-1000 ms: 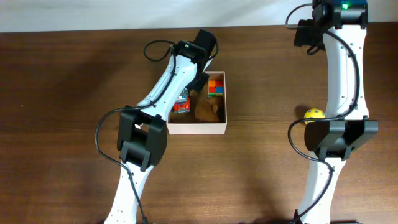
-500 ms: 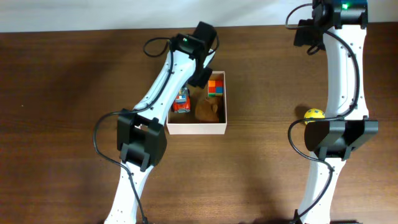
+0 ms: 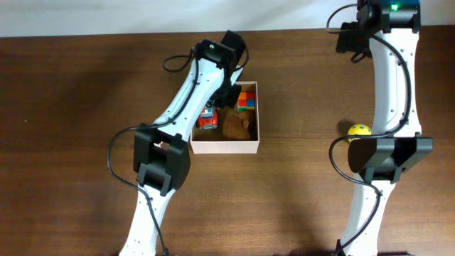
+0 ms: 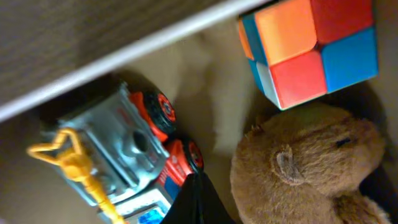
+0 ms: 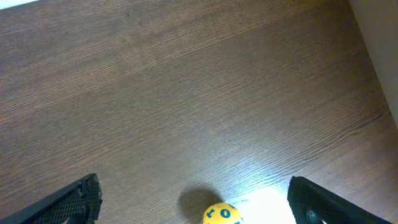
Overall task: Pack container
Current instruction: 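Lower the fire truck into the box's left side and adjust it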
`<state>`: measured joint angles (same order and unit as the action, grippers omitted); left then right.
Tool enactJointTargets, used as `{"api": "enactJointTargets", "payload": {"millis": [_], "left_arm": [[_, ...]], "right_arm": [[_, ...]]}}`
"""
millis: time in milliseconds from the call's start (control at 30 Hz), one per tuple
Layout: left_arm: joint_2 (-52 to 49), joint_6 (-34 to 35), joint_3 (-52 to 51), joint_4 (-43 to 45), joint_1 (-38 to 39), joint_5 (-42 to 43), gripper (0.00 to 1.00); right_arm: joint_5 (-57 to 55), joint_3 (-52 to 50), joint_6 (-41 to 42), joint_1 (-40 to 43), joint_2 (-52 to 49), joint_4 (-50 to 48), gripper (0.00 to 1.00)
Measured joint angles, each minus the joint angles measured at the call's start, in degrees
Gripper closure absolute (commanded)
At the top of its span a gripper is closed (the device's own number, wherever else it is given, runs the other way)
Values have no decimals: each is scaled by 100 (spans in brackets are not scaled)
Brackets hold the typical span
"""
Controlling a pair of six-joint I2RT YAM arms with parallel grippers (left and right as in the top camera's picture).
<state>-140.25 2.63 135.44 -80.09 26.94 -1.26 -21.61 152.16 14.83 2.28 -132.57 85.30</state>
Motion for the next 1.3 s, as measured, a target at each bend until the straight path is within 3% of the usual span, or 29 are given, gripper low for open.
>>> {"api": "enactJointTargets", "payload": {"millis": [1300], "left_arm": [[-234, 7, -26, -505, 0, -175, 98]], "right_arm": [[0, 0, -2, 0, -2, 0, 1]]}}
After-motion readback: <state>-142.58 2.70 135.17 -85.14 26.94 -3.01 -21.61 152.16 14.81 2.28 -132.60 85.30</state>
